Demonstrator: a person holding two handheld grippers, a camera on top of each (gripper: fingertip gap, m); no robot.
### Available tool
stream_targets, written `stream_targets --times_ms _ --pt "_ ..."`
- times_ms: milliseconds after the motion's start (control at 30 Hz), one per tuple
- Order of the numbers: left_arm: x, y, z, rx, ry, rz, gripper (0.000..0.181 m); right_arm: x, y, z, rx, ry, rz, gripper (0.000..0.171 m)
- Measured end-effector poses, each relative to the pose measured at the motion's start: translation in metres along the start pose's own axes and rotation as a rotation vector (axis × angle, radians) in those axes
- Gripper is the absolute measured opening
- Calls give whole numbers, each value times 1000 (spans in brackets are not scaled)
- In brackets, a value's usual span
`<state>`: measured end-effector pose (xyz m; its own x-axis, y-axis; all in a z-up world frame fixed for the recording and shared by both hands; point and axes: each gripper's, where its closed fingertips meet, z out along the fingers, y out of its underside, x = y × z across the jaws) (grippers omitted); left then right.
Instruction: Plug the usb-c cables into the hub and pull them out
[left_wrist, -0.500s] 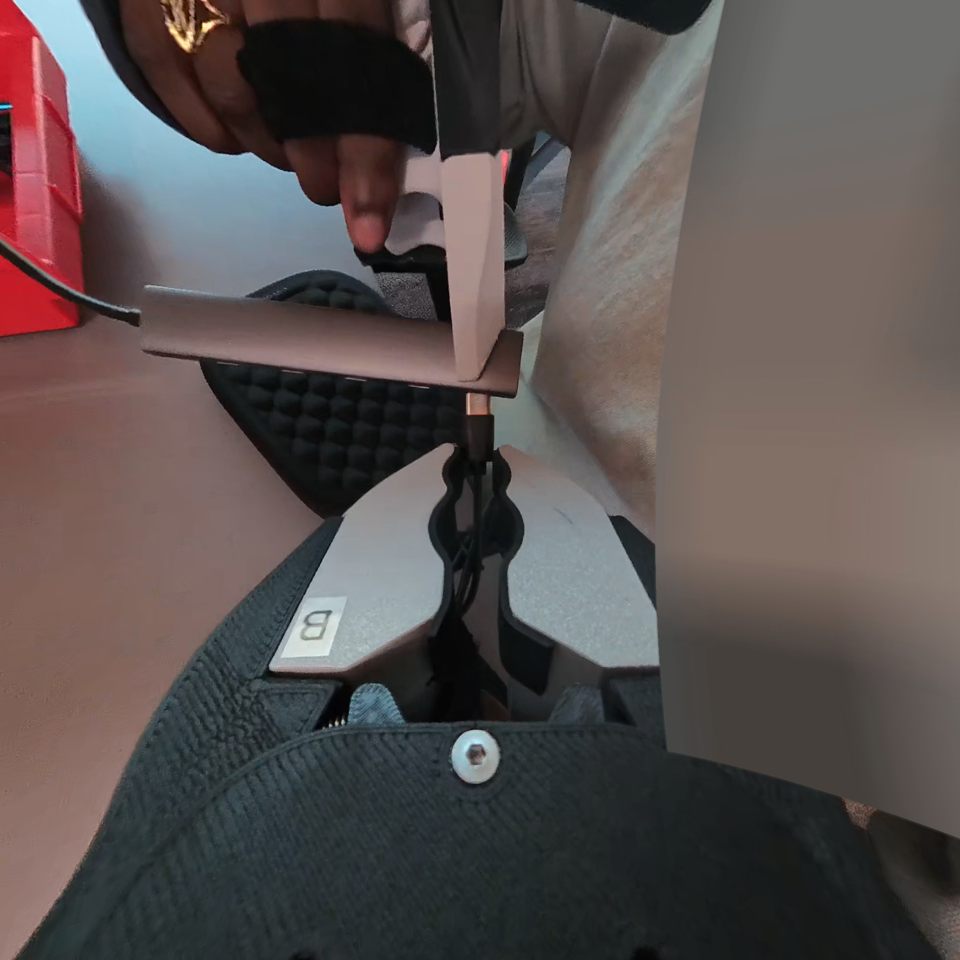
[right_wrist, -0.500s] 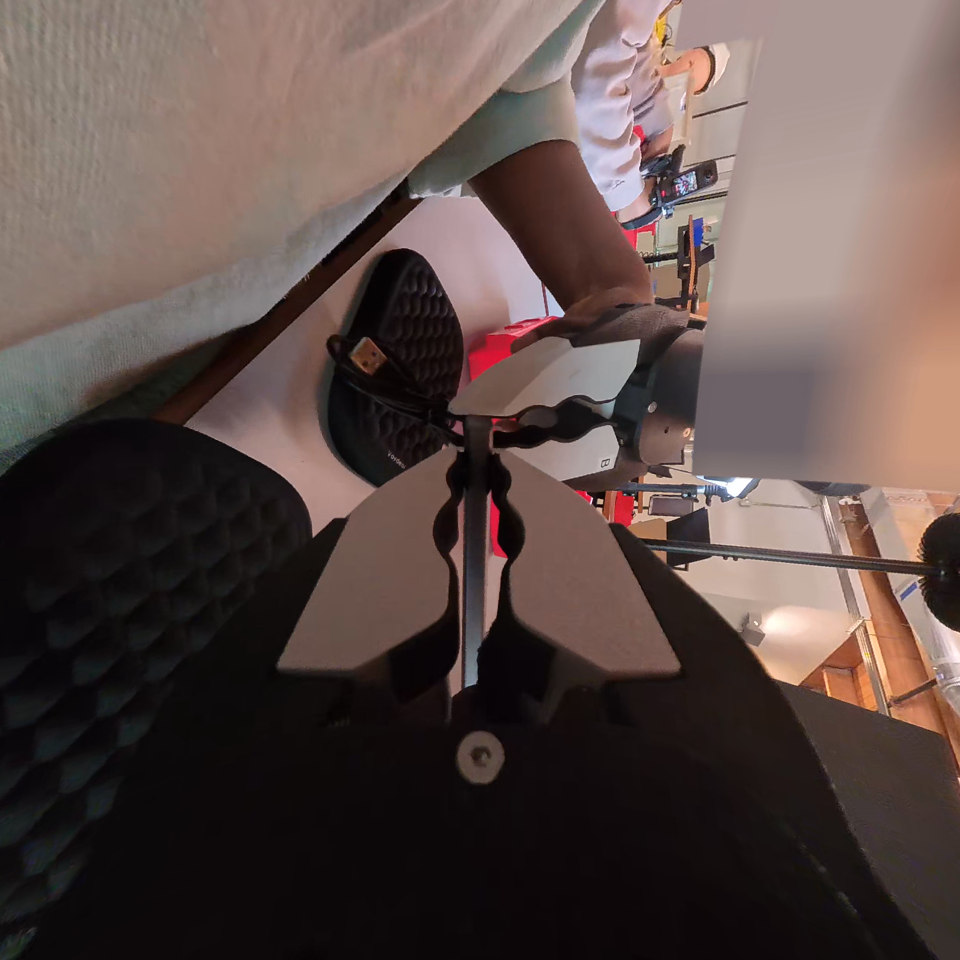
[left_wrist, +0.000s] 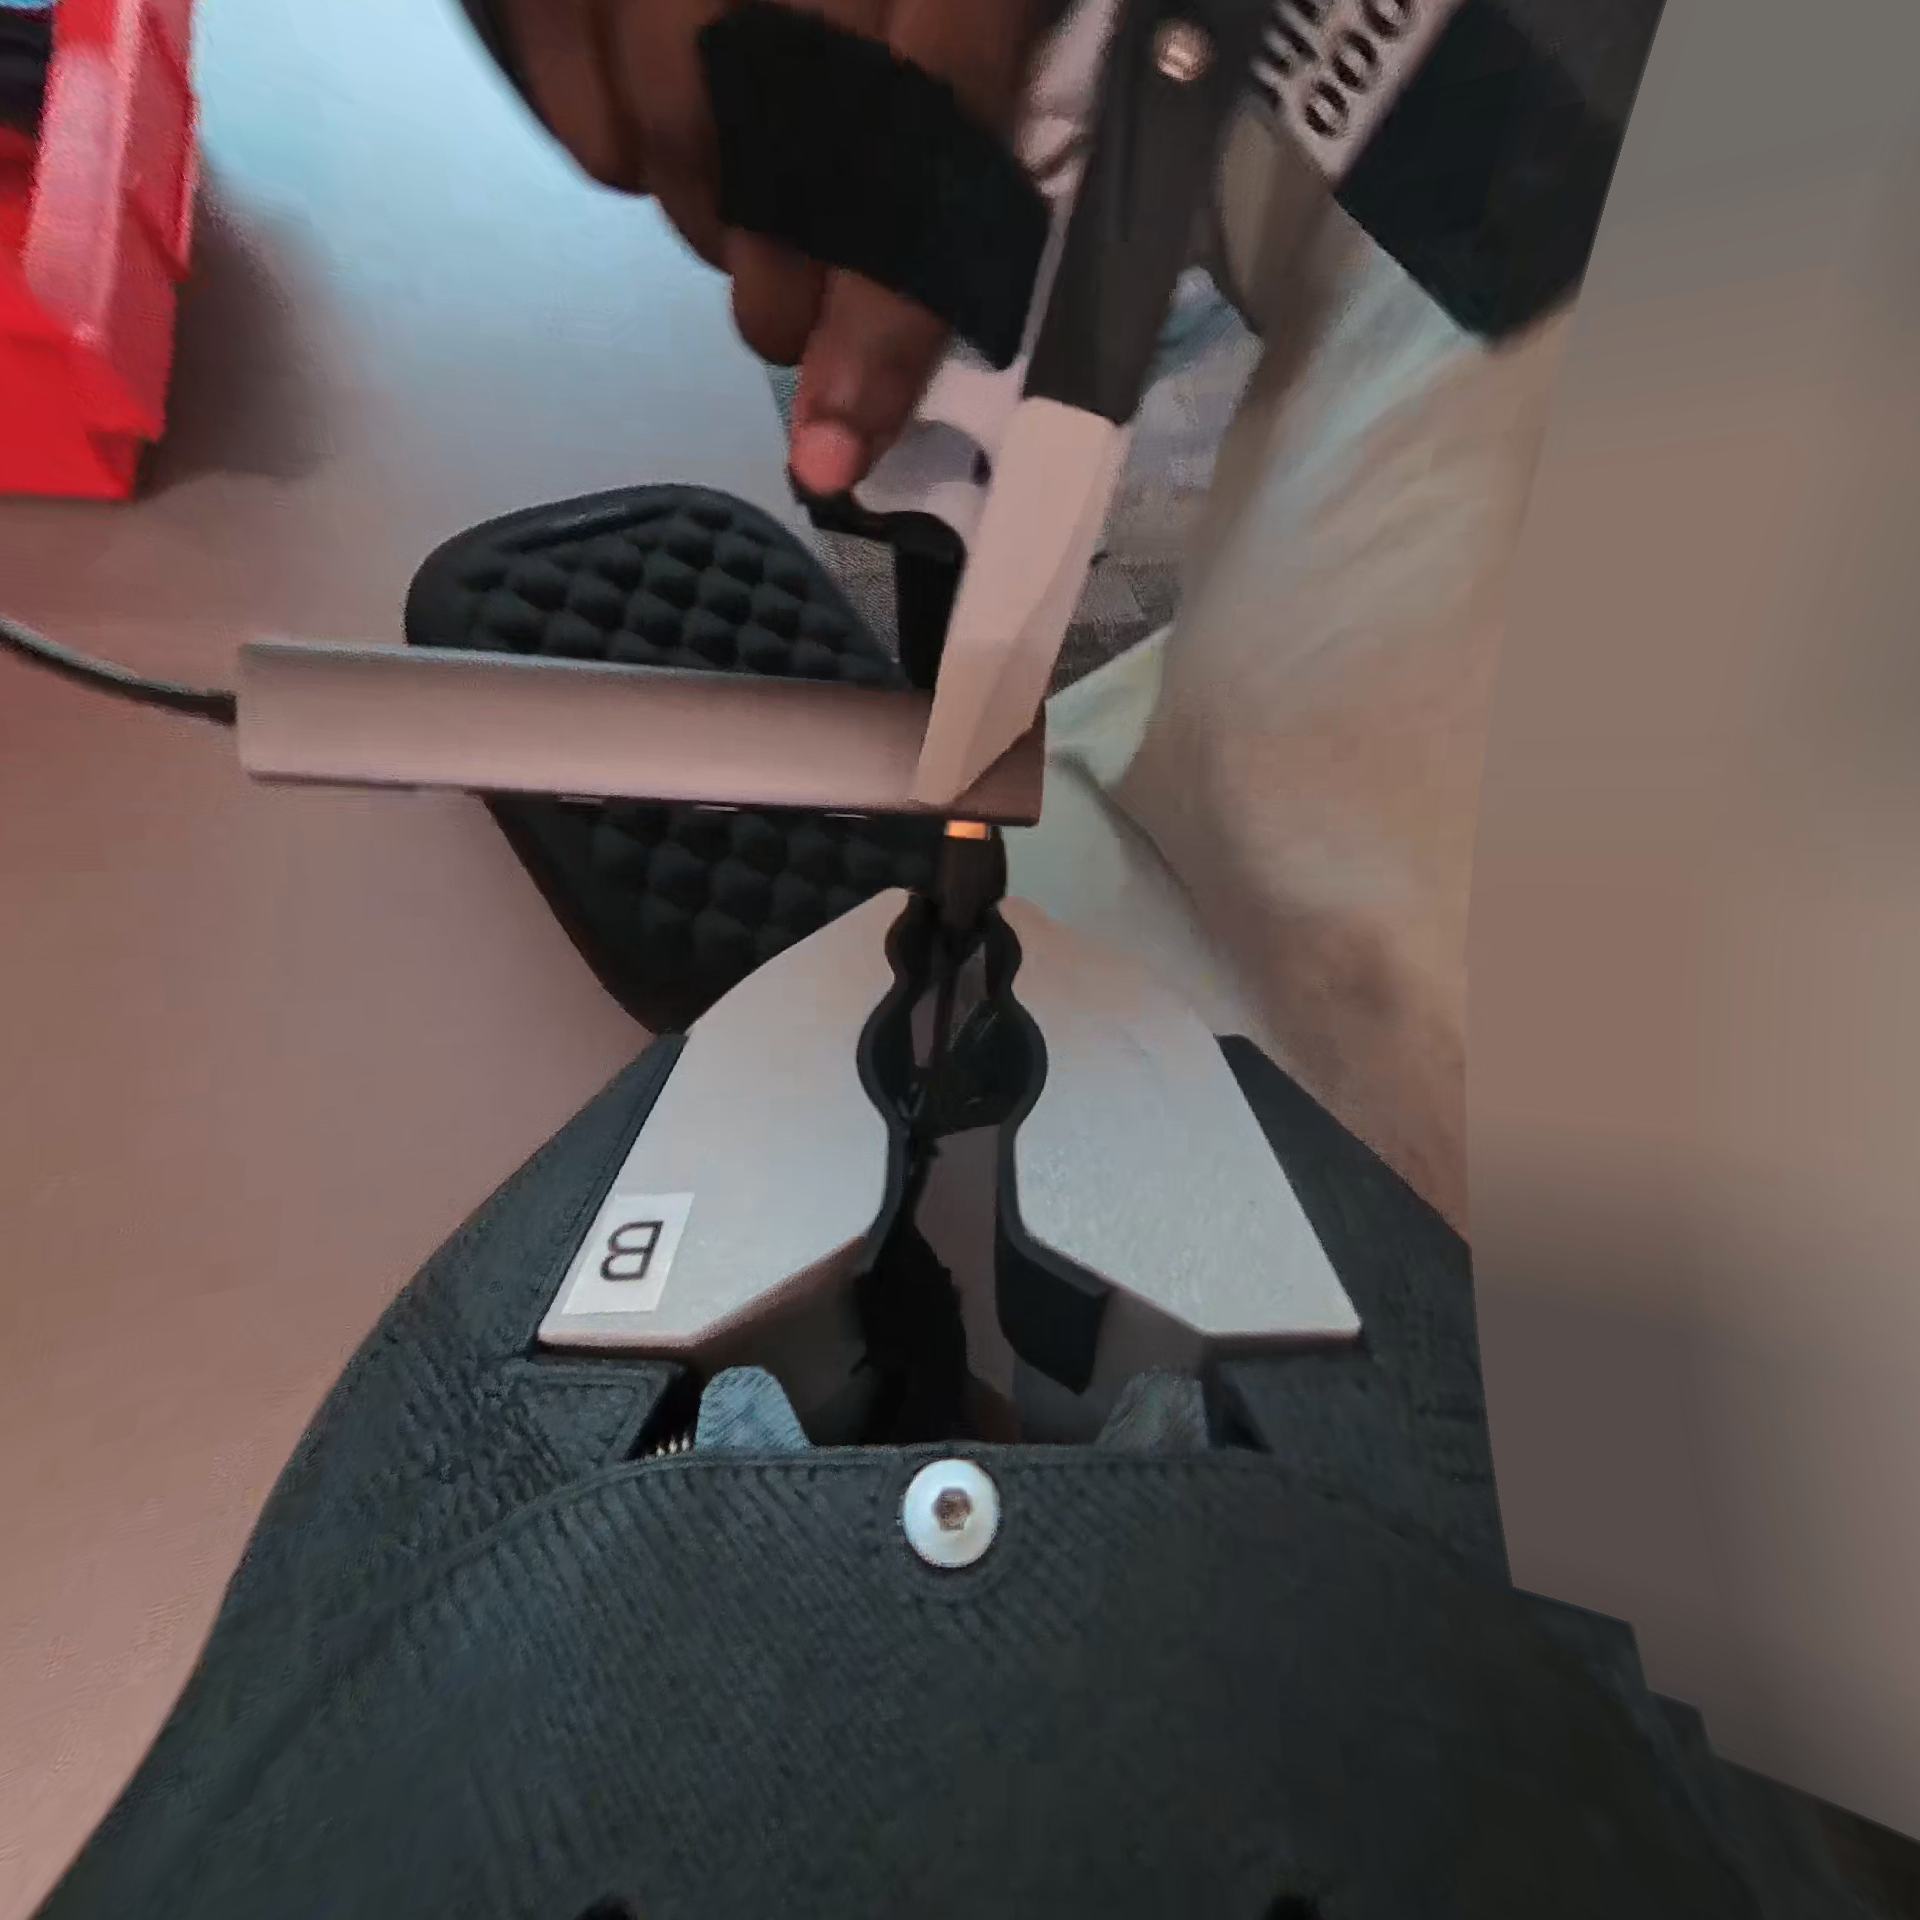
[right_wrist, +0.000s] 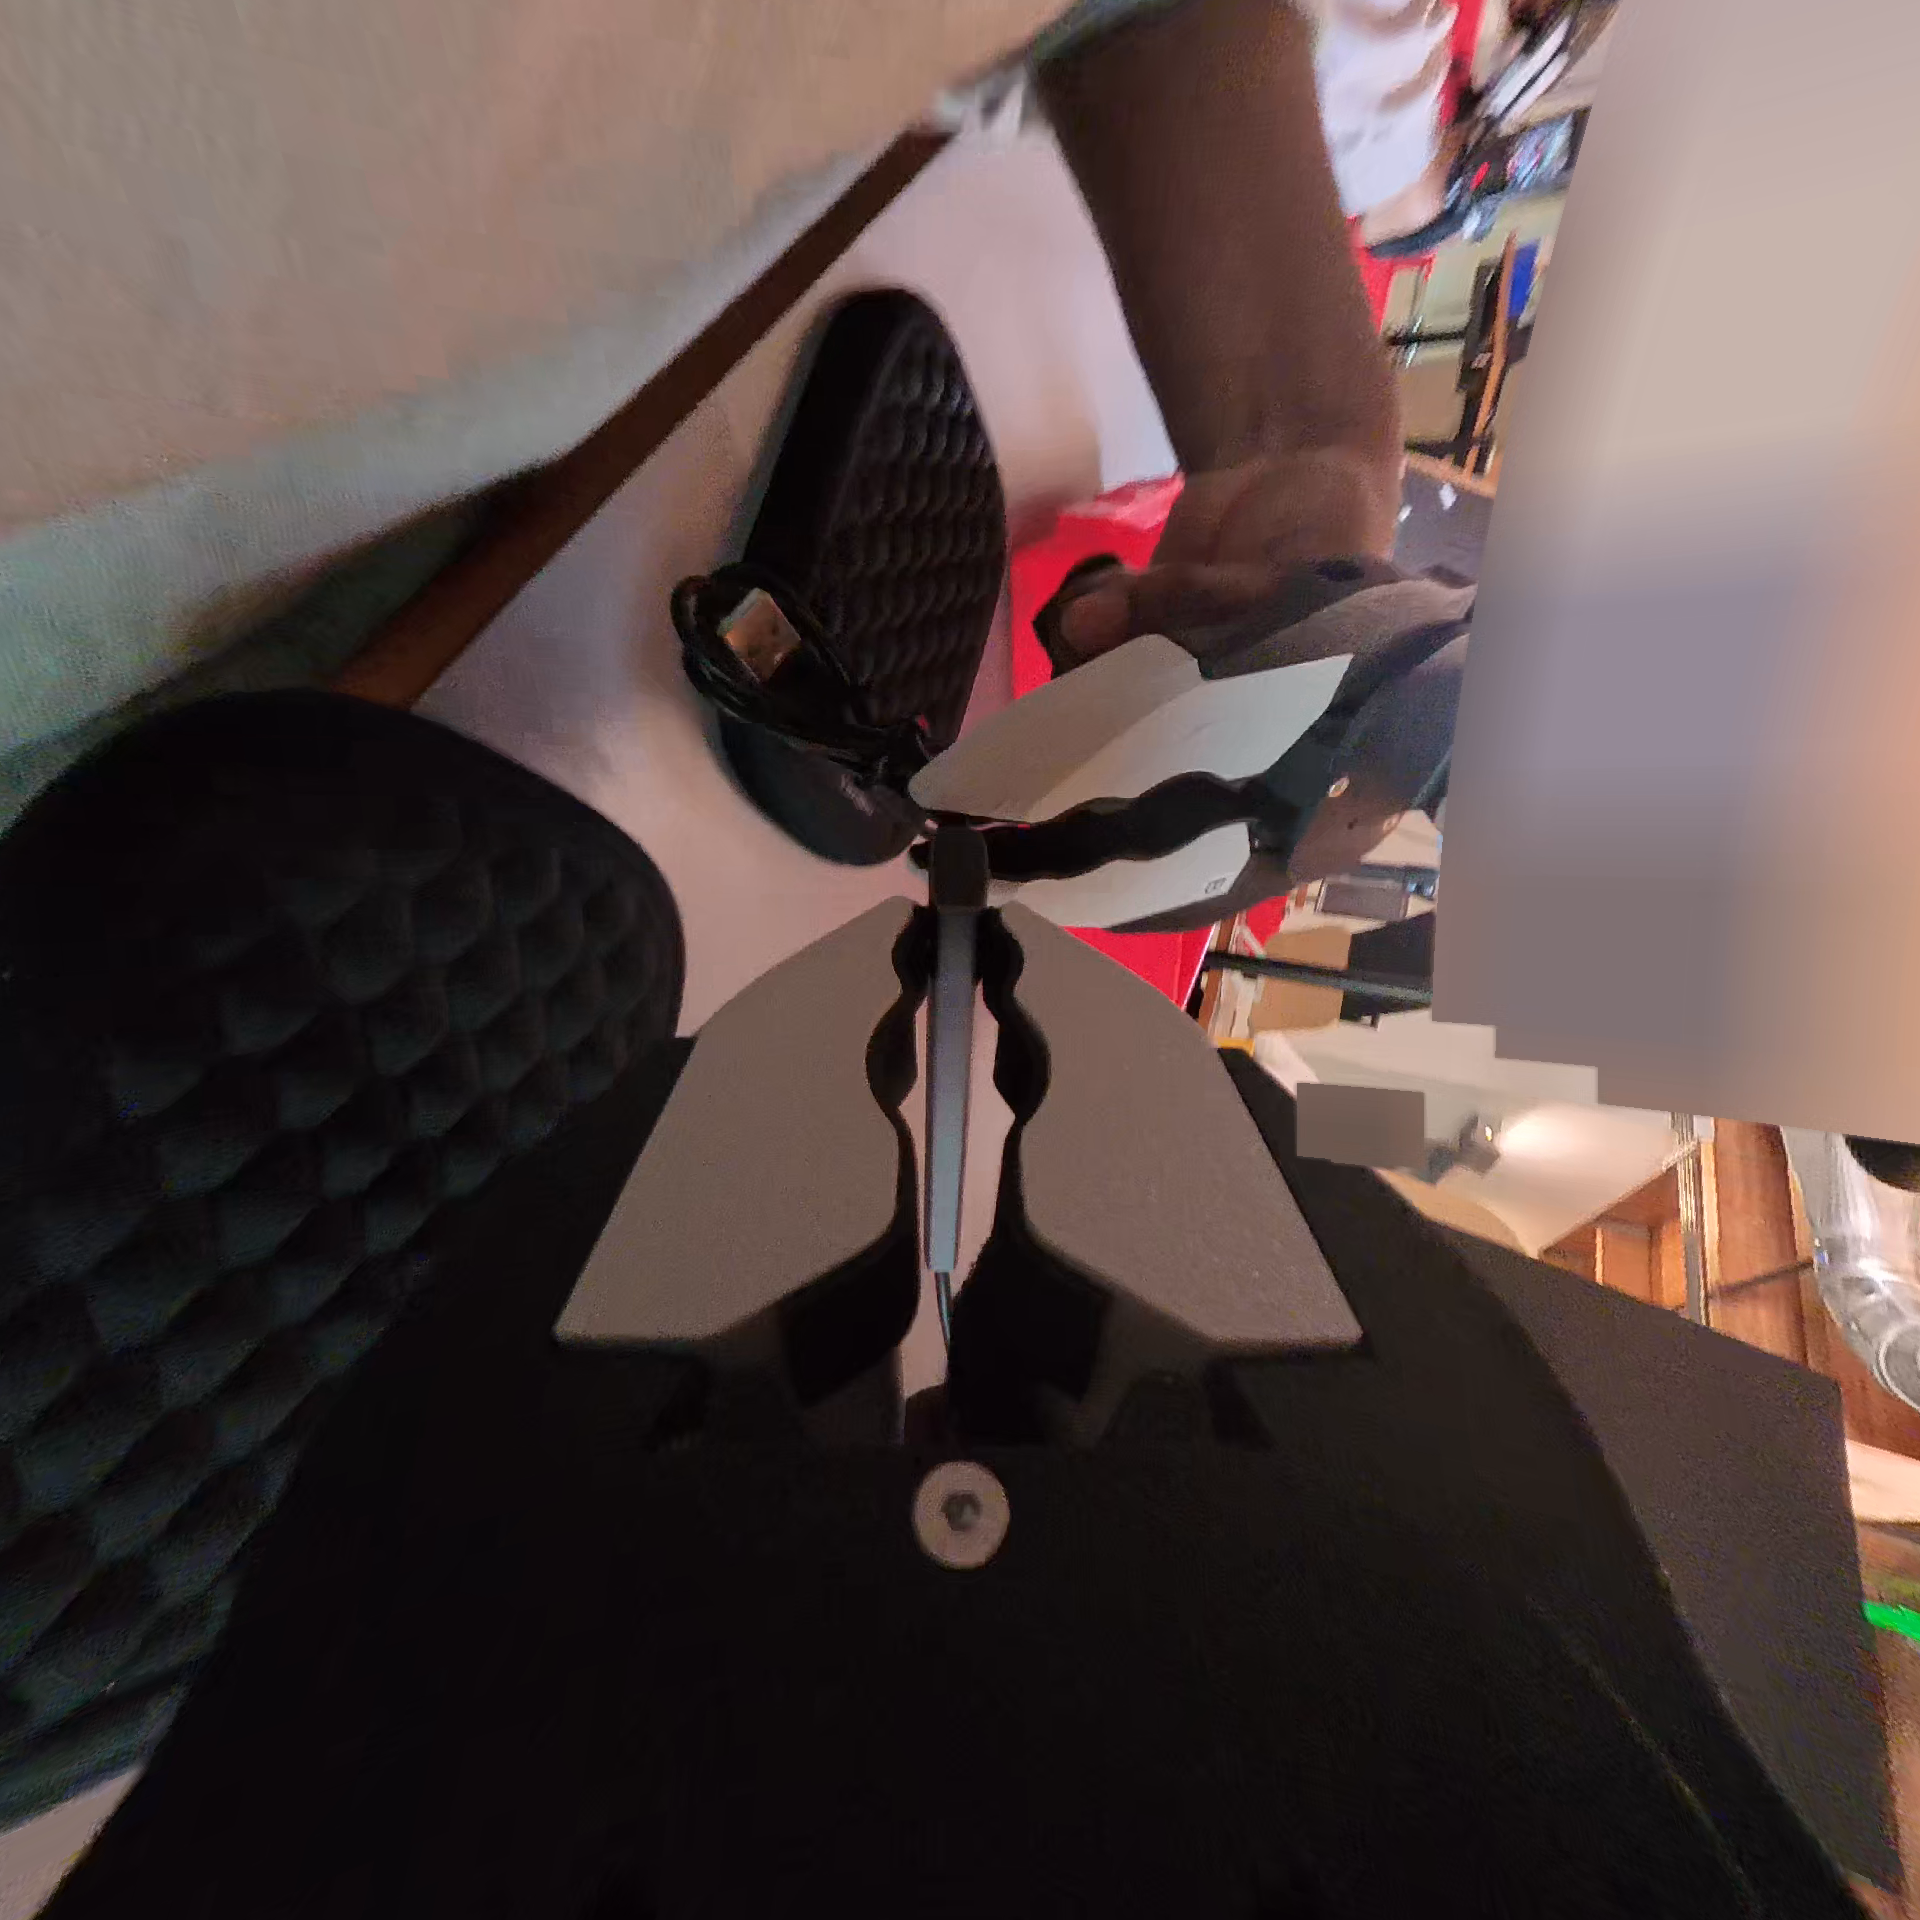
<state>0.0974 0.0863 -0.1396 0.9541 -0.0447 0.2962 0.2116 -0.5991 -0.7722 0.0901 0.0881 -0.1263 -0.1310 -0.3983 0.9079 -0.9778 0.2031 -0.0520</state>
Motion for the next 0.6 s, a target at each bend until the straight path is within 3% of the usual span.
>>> stream_targets --times_ms 133,300,600 --pt "-23 10 10 41 -52 -108 10 -17 17 11 -113 -33 -18 9" --pt "-32 21 19 -6 -53 -126 9 -31 24 19 -131 -60 -9 8" --pt "-44 14 27 121 70 -330 9 -39 47 27 -231 -93 -51 9"
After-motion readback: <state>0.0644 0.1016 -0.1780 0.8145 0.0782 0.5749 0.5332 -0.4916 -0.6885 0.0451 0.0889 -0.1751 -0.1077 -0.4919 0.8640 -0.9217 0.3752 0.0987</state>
